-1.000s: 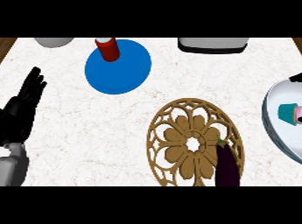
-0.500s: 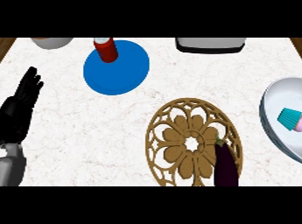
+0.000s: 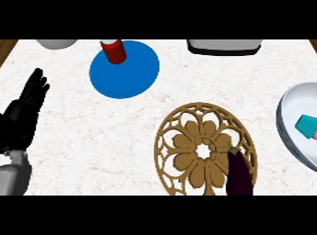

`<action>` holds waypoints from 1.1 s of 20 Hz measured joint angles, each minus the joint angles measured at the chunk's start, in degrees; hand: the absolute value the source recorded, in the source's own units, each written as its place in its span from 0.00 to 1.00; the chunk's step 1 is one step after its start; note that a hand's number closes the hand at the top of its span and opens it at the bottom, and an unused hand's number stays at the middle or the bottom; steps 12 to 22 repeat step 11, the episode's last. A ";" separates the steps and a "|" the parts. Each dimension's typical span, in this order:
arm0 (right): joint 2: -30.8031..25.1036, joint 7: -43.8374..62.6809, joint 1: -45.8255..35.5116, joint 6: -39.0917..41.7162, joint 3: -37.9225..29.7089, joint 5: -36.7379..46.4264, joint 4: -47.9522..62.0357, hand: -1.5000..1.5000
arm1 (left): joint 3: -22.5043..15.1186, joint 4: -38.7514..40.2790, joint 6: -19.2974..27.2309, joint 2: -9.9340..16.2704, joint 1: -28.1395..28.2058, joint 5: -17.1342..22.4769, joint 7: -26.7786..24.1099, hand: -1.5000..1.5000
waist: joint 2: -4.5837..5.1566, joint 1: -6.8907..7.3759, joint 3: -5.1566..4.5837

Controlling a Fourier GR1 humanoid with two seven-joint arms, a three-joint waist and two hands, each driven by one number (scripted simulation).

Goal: Pick the cupcake from the placemat and place it in the bowl

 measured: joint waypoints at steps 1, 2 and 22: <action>-0.98 0.27 0.16 0.67 -0.18 -0.26 0.80 0.00 | -0.05 0.08 -0.01 -0.18 0.30 -0.03 -0.52 0.50 | 0.08 0.10 0.04; -2.17 0.80 0.24 1.42 -0.55 -0.72 1.57 0.00 | 0.45 0.55 -0.37 0.19 0.11 0.36 -0.71 0.50 | 0.17 0.09 0.07; -6.07 5.05 2.57 7.59 -3.11 -5.94 3.77 0.00 | 1.13 0.54 -0.68 0.41 0.44 0.86 -0.84 0.50 | 0.18 -0.31 0.35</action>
